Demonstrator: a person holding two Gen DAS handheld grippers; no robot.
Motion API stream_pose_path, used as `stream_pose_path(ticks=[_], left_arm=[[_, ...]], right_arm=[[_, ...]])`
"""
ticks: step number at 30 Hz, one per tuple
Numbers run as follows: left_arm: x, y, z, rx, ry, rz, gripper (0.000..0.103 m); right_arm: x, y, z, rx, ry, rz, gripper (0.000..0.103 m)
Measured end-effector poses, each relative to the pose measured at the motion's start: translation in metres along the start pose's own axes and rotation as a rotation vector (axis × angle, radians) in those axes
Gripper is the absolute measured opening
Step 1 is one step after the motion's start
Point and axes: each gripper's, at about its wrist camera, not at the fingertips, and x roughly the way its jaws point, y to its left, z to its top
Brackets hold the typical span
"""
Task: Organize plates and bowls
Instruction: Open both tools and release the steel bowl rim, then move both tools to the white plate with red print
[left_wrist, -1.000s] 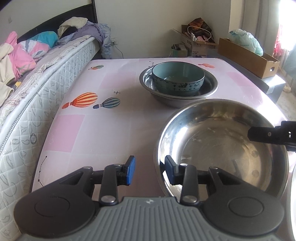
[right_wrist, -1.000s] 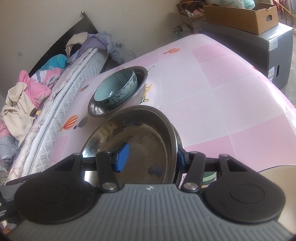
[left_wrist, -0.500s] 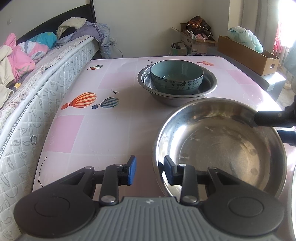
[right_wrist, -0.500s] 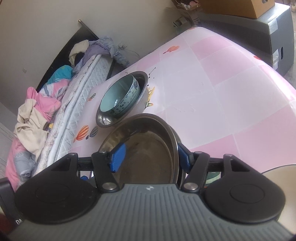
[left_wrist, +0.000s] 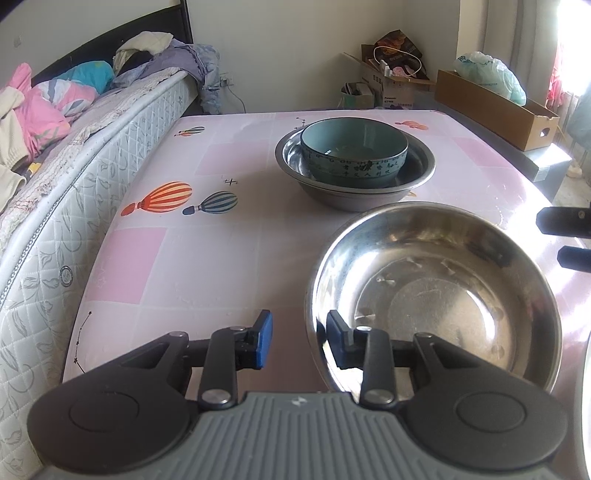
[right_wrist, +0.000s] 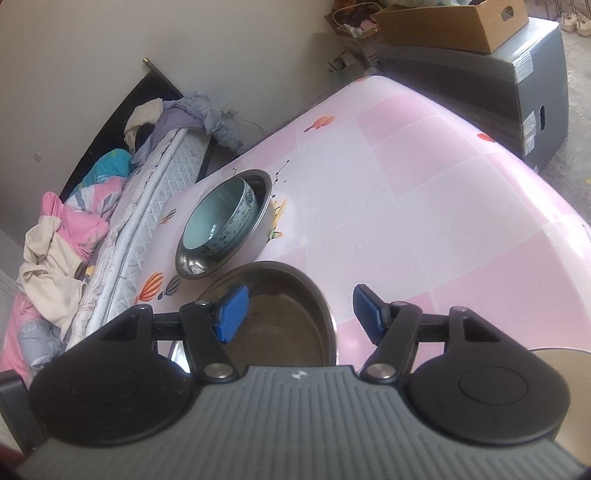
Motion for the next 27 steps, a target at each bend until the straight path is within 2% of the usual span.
stream_pose_path(ticks=[3,7,11,18,20,27], left_arm=[[-0.003,0.002,0.000,-0.013,-0.011,-0.020,0.034],[-0.008,0.001,0.000,-0.012,-0.022,-0.026,0.053],[-0.014,0.001,-0.002,-0.014,-0.030,-0.030,0.062],[-0.036,0.010,-0.014,-0.062,-0.045,-0.038,0.070],[-0.045,0.012,-0.018,-0.073,-0.045,-0.039,0.075],[-0.082,0.006,-0.039,-0.097,-0.058,-0.063,0.081]], right_arm=[[-0.001,0.000,-0.001,-0.011,-0.007,-0.006,0.063],[-0.002,0.001,-0.003,-0.020,-0.008,-0.007,0.063],[-0.003,0.002,-0.005,-0.018,-0.004,-0.004,0.063],[-0.021,0.006,-0.011,-0.031,-0.019,0.001,0.068],[-0.029,0.007,-0.014,-0.034,-0.026,0.002,0.070],[-0.074,-0.007,-0.029,-0.035,-0.068,-0.011,0.073]])
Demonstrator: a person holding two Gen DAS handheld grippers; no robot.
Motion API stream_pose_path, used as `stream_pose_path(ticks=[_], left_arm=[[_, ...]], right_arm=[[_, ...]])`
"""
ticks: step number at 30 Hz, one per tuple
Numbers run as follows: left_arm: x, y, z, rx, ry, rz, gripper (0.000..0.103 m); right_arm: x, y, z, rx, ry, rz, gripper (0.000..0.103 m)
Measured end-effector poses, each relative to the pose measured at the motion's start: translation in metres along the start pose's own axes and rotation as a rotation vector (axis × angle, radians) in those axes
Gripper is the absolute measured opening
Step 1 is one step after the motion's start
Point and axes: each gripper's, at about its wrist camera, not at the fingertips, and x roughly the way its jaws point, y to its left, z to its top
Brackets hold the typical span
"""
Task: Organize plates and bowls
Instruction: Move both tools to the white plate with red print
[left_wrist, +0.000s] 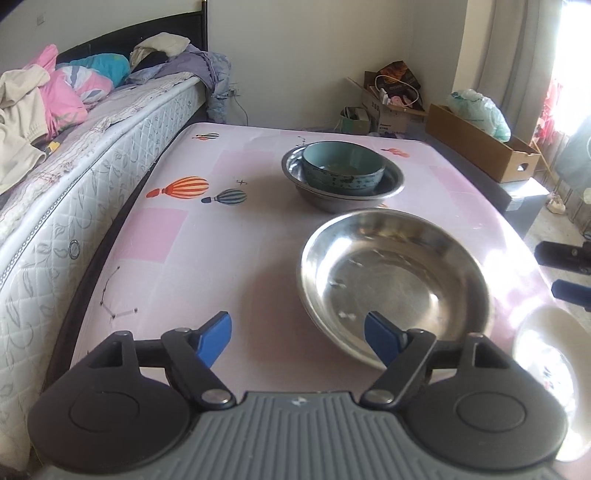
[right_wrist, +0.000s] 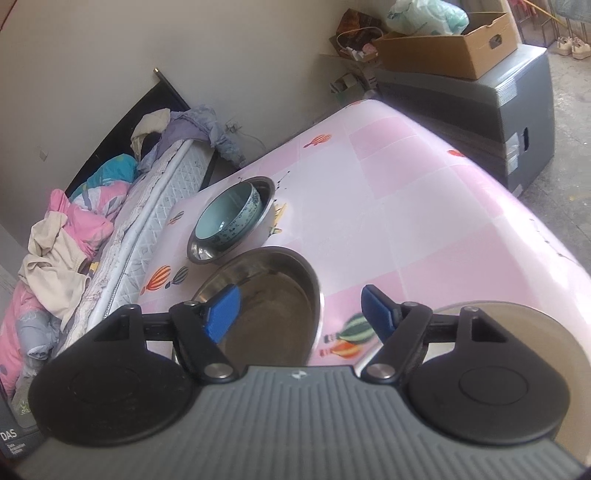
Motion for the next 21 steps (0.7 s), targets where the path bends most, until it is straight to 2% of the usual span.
stream_pose_path(ticks=[2,9,11,16,21], left_arm=[[-0.010,-0.005,-0.006,-0.004,-0.003,-0.019,0.084],[-0.029,-0.036,-0.024,0.031,0.032,-0.096,0.085],[-0.033,-0.046,-0.030,0.034,0.032,-0.123,0.090],[-0.033,-0.073,-0.049,0.046,0.045,-0.197,0.093],[-0.029,-0.099,-0.065,0.082,0.043,-0.229,0.093]], right_arm=[[-0.016,-0.009,-0.004,0.015,-0.013,-0.005,0.073],[-0.073,-0.056,-0.020,0.085,-0.068,-0.054,0.074],[-0.086,-0.069,-0.025,0.105,-0.078,-0.061,0.074],[-0.105,-0.099,-0.039,0.124,-0.068,-0.098,0.074],[-0.114,-0.120,-0.055,0.142,-0.048,-0.135,0.074]])
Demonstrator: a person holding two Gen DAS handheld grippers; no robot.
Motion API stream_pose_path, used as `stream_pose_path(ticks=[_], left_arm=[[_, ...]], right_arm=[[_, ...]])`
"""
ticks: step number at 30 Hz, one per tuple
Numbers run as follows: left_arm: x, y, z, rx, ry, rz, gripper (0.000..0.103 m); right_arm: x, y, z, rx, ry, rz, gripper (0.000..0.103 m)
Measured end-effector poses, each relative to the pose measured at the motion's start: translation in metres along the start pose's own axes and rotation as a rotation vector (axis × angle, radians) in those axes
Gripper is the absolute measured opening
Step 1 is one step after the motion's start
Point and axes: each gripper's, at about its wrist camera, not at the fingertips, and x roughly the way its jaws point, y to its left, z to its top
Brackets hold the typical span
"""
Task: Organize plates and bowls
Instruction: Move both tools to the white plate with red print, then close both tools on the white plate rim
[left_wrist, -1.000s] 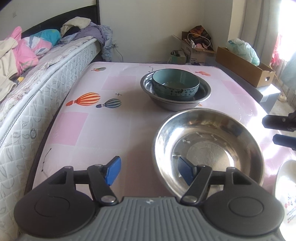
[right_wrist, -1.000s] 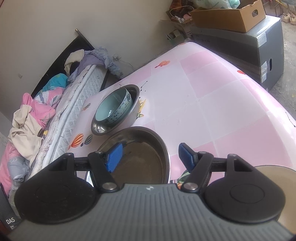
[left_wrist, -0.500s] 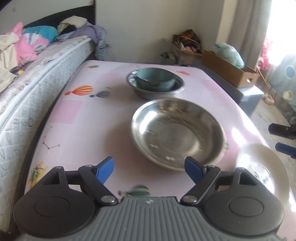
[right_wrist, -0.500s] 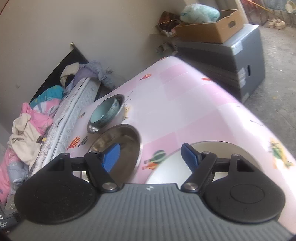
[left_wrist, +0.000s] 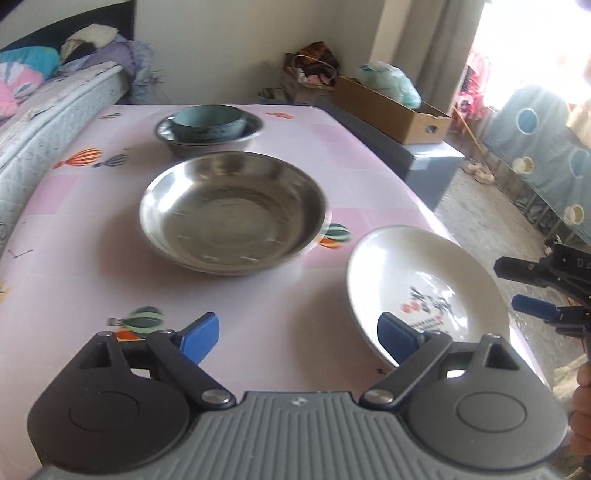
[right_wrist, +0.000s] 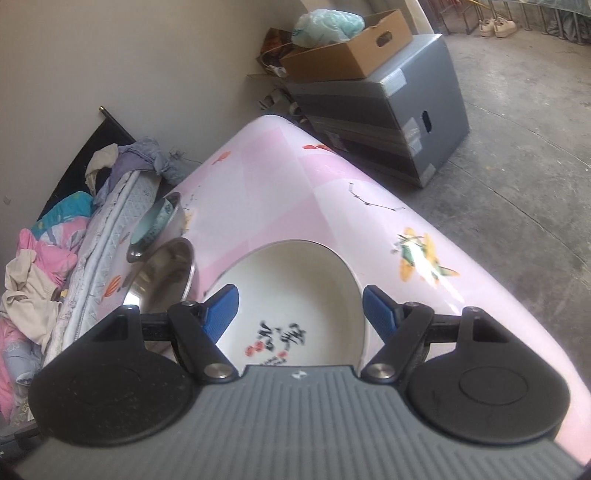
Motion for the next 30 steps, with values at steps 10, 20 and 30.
stream_pose_path(ticks=[10,20,30], left_arm=[[0.015,-0.021,-0.010,0.051,0.009,-0.080,0.093],[0.032,-0.030,0.004,0.063,0.085,-0.050,0.093],[0.047,-0.036,0.010,0.077,0.093,-0.069,0.048]], right_arm=[[0.003,-0.021,-0.014,0.034,0.003,-0.014,0.074],[0.014,-0.020,-0.015,0.011,0.004,-0.034,0.074],[0.021,-0.018,-0.015,-0.034,-0.023,-0.048,0.053]])
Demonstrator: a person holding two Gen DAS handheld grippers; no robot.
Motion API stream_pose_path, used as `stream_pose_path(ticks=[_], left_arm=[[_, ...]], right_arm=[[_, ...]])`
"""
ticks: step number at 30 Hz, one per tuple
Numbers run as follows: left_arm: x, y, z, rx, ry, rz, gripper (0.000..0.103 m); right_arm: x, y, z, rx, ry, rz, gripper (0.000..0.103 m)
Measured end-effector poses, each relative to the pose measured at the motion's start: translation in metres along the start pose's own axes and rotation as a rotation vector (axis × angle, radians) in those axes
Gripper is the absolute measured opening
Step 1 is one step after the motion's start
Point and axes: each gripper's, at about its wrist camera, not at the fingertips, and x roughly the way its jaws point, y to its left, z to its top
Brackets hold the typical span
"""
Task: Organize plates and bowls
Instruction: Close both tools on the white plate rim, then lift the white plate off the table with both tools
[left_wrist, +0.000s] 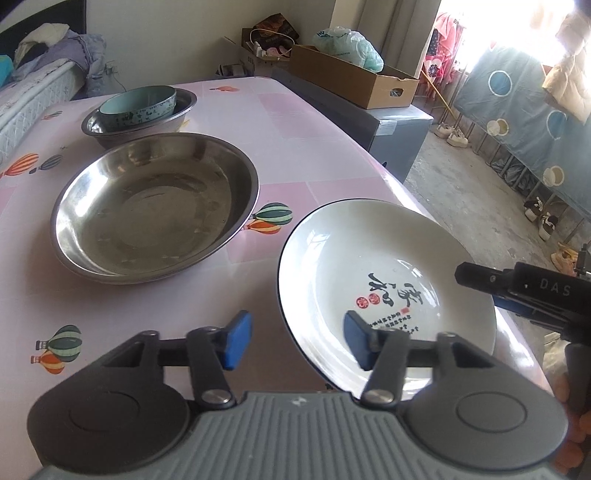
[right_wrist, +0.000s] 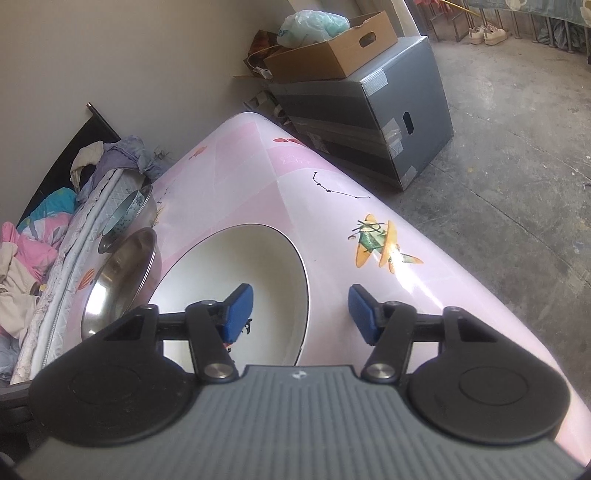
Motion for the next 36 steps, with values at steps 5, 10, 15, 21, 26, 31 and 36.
stream_pose_path(ticks=[5,10,15,21,26,31,36], left_arm=[[0.007,0.004,0.001,-0.009,0.012,-0.006,0.016],[0.003,0.010,-0.002,-0.020,0.007,-0.016,0.015],[-0.009,0.023,-0.013,-0.033,0.020,-0.034,0.015],[-0.034,0.062,-0.039,-0.091,0.024,-0.065,0.015],[-0.057,0.096,-0.060,-0.166,0.012,-0.049,0.015],[-0.076,0.133,-0.074,-0.262,-0.010,-0.021,0.015],[-0.084,0.158,-0.079,-0.314,-0.026,-0.005,0.015]], right_arm=[[0.011,0.004,0.002,-0.024,0.009,0.000,0.029],[0.014,0.009,0.000,-0.041,0.027,-0.004,0.019],[0.008,0.015,-0.010,-0.054,0.062,-0.002,0.020],[-0.001,0.037,-0.032,-0.102,0.117,0.026,0.022],[0.000,0.065,-0.050,-0.138,0.158,0.063,0.022],[0.007,0.100,-0.064,-0.180,0.200,0.106,0.022],[0.018,0.137,-0.076,-0.234,0.227,0.131,0.024]])
